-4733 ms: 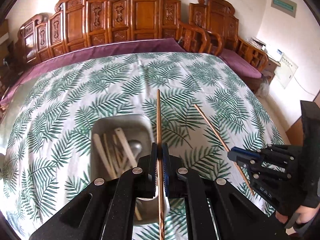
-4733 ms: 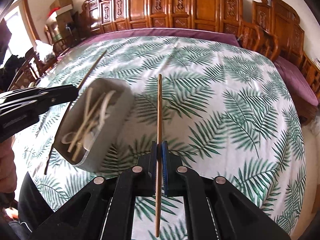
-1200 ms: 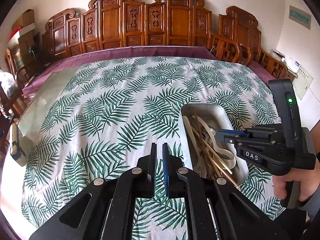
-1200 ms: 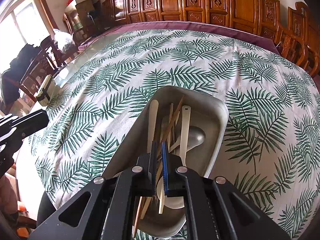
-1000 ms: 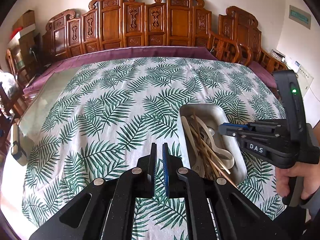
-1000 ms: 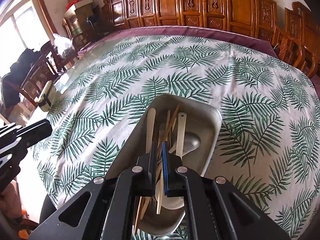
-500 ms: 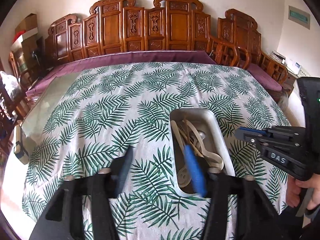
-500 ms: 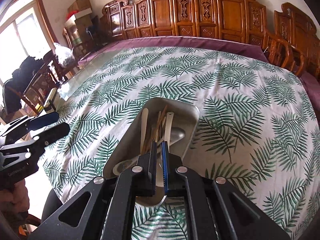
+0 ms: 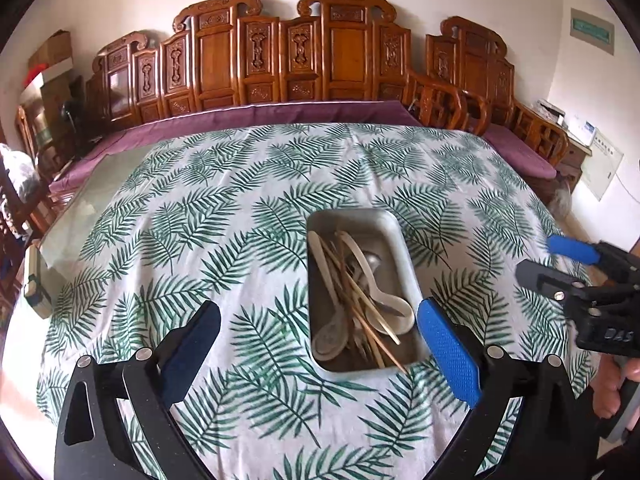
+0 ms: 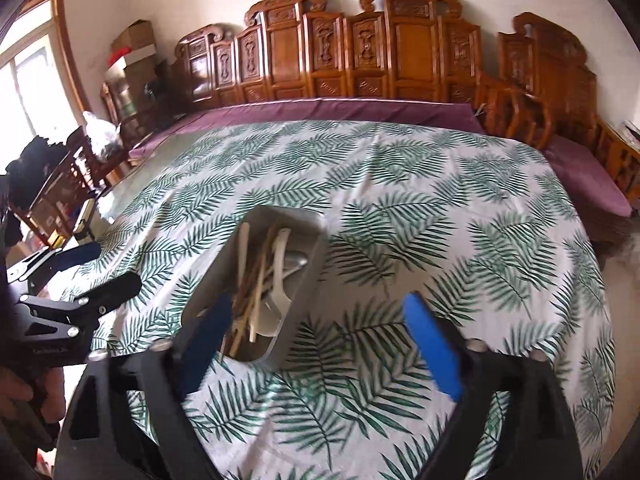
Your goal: Organize utensils
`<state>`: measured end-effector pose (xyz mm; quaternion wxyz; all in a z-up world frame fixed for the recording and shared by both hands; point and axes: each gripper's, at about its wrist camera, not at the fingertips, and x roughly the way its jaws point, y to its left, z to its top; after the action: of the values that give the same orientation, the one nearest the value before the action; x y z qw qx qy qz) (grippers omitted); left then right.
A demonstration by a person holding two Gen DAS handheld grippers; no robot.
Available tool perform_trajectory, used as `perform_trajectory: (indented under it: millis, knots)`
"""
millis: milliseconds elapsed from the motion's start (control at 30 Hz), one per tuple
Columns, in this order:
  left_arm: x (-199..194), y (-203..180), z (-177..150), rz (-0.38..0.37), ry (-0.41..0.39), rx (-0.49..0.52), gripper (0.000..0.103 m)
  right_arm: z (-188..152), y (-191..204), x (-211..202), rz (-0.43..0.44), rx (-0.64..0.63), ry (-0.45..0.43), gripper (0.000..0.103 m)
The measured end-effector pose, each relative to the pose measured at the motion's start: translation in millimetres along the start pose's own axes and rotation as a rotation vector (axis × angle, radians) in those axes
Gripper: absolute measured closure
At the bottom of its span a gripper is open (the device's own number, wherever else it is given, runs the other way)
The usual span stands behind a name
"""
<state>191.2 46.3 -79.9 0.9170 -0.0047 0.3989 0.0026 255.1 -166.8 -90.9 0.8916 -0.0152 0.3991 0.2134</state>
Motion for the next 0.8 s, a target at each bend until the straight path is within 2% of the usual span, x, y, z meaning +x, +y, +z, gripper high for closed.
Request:
perform_trajectory:
  millis: [67,333,500,667,800]
  knots:
    - [-4,-6,-4,0.0,-0.011,0.006,0.008,-8,-6,-7,-0.017,0.016,-0.006,0.003]
    - [-35,-29,-5,-0.008,-0.048,0.035,0.008,-25,-17,-46,-0.055,0.041,-0.042,0.003]
    - [-70,-42,-4,-0.019,-0.115,0.02,0.008,-29,-13,-90,-0.11,0.028,-0.127,0.003]
    - [-111,-51,-6,-0.028,-0.178,0.025,0.008,-28,-7,-148,-0.126,0.037,-0.262,0.003]
    - [-141,-55,-6,-0.014,-0.224,0.035,0.008,-28,0,-181,-0.135,0.037,-0.329,0.003]
